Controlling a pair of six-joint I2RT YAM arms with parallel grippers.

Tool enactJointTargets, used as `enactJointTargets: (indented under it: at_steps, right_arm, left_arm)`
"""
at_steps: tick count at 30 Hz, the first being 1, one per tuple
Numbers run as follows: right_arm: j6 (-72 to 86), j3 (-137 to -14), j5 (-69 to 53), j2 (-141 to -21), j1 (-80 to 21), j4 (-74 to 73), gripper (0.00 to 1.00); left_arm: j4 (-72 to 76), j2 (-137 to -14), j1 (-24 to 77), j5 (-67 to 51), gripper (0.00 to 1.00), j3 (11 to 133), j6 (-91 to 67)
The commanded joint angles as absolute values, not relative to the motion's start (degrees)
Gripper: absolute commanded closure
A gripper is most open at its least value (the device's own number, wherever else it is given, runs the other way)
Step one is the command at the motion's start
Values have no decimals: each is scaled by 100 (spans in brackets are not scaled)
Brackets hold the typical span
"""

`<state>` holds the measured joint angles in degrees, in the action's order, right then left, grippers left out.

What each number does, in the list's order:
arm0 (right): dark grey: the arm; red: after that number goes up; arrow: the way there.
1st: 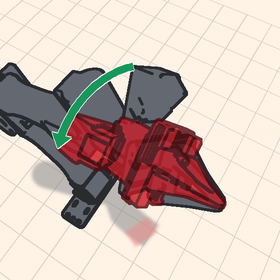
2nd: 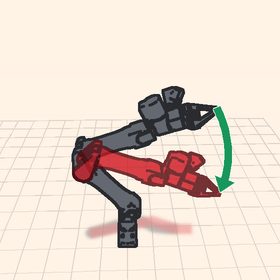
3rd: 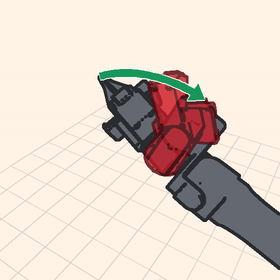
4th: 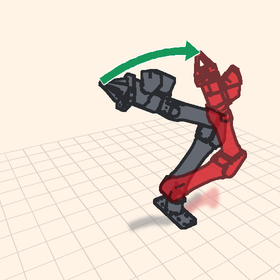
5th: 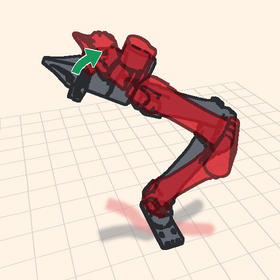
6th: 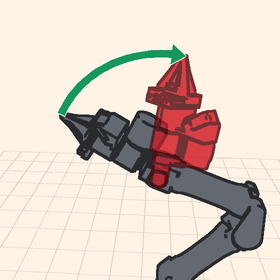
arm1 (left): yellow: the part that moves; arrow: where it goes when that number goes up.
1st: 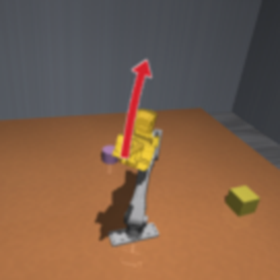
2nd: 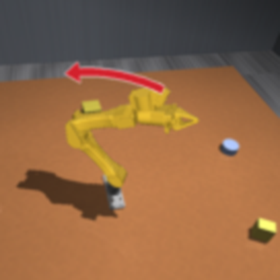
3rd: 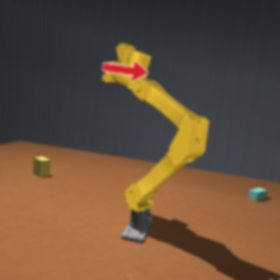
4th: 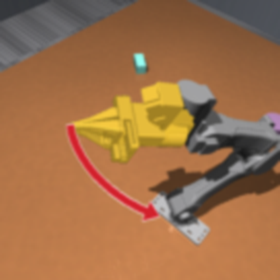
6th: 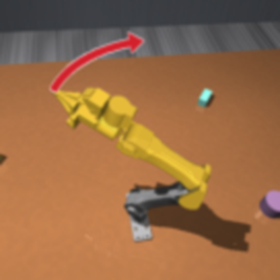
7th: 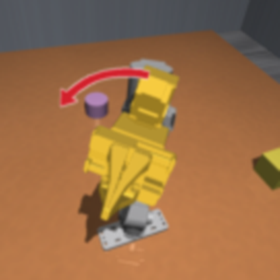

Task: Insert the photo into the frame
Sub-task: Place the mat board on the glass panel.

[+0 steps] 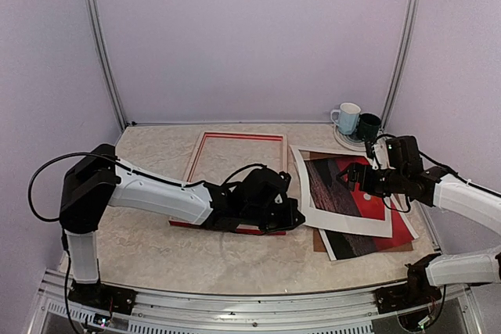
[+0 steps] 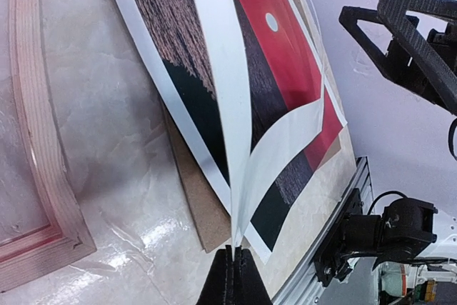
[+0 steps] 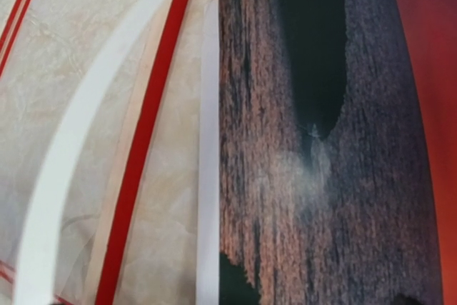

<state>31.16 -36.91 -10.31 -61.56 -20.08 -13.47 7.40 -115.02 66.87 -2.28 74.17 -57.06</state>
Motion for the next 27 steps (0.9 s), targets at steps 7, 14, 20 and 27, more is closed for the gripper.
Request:
enactJointTargets:
  at_steps: [7, 14, 20, 27]
  right_arm:
    - [3112, -3847, -1078, -6059, -1934, -1358, 1]
    - [3106, -3891, -1135, -6082, -1934, -1325, 1]
    - [3094, -3909, -1326, -6304, -1934, -1163, 2]
    - [2995, -3968, -1525, -6810, -1934, -997, 2]
  left_arm:
    - [-498, -10774, 6295, 410, 100, 7319, -4514]
    - [-616, -10146, 5912, 189, 100, 6465, -4433]
    - [-585, -9707, 5588, -138, 100, 5631, -4426]
    - [-720, -9396, 5034, -663, 100, 5065, -4054]
